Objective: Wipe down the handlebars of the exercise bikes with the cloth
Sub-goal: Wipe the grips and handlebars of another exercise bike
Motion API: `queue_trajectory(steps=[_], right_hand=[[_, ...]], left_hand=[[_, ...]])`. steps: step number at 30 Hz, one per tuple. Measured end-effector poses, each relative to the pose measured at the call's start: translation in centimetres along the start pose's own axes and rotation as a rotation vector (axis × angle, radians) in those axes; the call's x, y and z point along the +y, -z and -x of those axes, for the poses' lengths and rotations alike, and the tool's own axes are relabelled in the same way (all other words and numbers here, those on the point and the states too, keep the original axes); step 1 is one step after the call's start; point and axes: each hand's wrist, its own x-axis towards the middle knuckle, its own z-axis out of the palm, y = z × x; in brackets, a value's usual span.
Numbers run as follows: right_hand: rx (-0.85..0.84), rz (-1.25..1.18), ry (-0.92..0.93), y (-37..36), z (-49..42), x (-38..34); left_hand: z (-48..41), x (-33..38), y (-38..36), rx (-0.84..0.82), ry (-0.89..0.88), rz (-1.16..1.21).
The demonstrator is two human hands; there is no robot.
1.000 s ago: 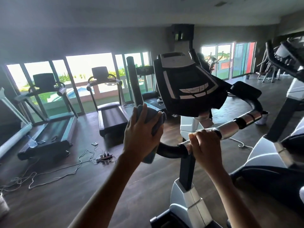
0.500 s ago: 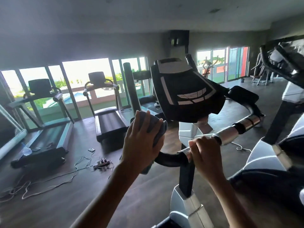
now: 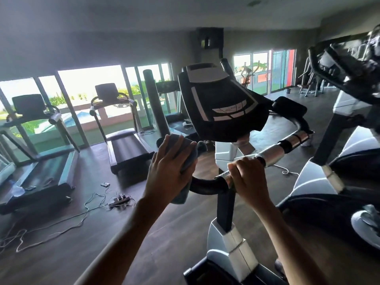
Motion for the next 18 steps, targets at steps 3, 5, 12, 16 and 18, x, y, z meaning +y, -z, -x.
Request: queue_trajectory(steps=[3, 5, 12, 16, 18], right_hand=[[-0.037, 0.009, -0.022, 0.3, -0.4, -0.4], [-0.099, -0.085, -0.061, 1.0, -0.7, -0.4], [-0.050, -0.603, -0.556, 5.8, -1.3, 1.5], [-0.169, -0.589, -0.515, 6.8, -1.7, 4.6], [-0.201, -0.508, -0.358, 6.5, -1.6, 6.1]], left_hand=[[-0.3, 0.9, 0.4, 0.057, -0.033, 0.047], [-0.6, 1.7, 0.4, 0.094, -0.068, 0.050], [-0.5, 8.7, -4.5, -0.108, -0.127, -0.103], [-0.1, 10.3, -5.4, -0.186, -0.041, -0.260], [0.3, 11.2, -5.3, -0.161, -0.009, -0.304]])
